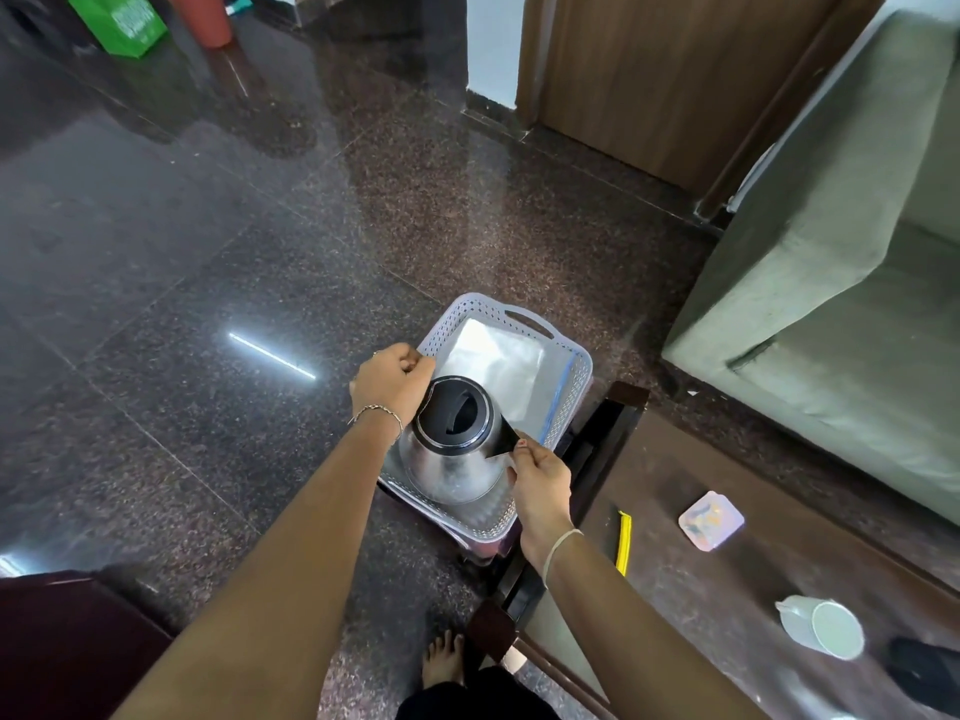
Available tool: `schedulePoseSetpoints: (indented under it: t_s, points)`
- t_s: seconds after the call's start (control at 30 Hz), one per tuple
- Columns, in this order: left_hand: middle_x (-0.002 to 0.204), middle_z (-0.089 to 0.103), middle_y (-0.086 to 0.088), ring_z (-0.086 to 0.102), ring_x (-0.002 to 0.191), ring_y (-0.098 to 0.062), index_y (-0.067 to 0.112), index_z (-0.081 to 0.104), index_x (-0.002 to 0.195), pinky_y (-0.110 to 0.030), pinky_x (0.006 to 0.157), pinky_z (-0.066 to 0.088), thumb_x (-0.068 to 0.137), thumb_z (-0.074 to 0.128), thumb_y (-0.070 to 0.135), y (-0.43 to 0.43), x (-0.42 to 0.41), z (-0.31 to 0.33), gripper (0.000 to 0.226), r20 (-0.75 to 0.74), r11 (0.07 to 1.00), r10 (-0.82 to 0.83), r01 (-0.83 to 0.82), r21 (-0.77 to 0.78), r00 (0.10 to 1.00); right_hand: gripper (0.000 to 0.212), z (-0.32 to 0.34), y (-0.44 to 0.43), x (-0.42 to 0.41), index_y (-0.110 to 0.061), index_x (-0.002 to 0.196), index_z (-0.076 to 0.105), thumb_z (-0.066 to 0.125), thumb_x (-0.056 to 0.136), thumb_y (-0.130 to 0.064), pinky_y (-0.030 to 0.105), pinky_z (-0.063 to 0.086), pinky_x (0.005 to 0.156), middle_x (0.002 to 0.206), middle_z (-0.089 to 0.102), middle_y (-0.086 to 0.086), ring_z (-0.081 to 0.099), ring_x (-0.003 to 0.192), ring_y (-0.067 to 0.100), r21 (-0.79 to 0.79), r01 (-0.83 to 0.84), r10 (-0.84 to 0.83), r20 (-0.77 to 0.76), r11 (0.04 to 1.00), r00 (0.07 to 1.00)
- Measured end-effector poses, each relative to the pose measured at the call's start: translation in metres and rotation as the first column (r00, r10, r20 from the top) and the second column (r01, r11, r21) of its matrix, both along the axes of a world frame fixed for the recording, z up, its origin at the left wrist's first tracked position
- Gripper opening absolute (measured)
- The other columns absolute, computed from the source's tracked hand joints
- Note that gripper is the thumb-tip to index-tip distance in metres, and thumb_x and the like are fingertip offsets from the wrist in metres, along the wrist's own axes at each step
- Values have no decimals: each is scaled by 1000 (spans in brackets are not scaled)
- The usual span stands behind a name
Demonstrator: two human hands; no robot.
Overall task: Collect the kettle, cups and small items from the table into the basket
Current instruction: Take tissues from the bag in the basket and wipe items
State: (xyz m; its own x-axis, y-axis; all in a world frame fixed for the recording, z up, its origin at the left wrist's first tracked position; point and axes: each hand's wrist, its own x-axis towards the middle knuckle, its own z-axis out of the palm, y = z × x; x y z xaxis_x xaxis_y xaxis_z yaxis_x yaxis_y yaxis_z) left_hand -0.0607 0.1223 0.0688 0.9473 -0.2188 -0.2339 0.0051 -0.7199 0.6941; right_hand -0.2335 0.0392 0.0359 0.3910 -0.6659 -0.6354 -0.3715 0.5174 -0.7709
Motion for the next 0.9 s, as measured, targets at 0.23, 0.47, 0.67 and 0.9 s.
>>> schedulePoseSetpoints:
  t_s: [0.23, 0.47, 0.67, 0.9]
  points:
    - [57, 57, 7, 57, 71, -25, 18, 60, 70, -37, 78, 47, 81, 55, 32, -50, -9, 32, 18, 36, 994, -106, 105, 11, 994, 25, 7, -27, -2, -20, 111, 69, 50, 97, -10, 26, 51, 90, 105, 69, -7, 65, 99, 10, -5, -9, 9, -10, 1000, 1000]
    - [70, 63, -3, 57, 71, -22, 7, 64, 83, -28, 59, 42, 84, 54, 24, -125, -35, 20, 19, -107, 967, -253, 252, -26, 961, 24, -1, -74, -6, -17, 103, 65, 49, 93, -3, 25, 48, 89, 103, 67, -4, 62, 95, 14, -14, 80, -80, -38, 997, 996]
    - [91, 69, -17, 61, 85, -33, 4, 65, 86, -34, 73, 47, 88, 46, 16, -163, -57, -22, 23, -230, 956, -228, 263, 133, 946, 26, -20, -105, 0, -20, 108, 60, 47, 92, -4, 30, 47, 98, 108, 64, -5, 59, 103, 15, -36, -20, 17, -98, 999, 995]
    - [147, 41, -11, 51, 125, -32, 21, 63, 123, -41, 101, 47, 87, 45, -4, -185, -66, -82, 48, -396, 887, -353, 438, 147, 848, 41, -58, -129, 7, -22, 132, 50, 51, 93, -10, 35, 48, 98, 121, 60, -6, 58, 104, 14, -29, -203, 194, -197, 979, 961]
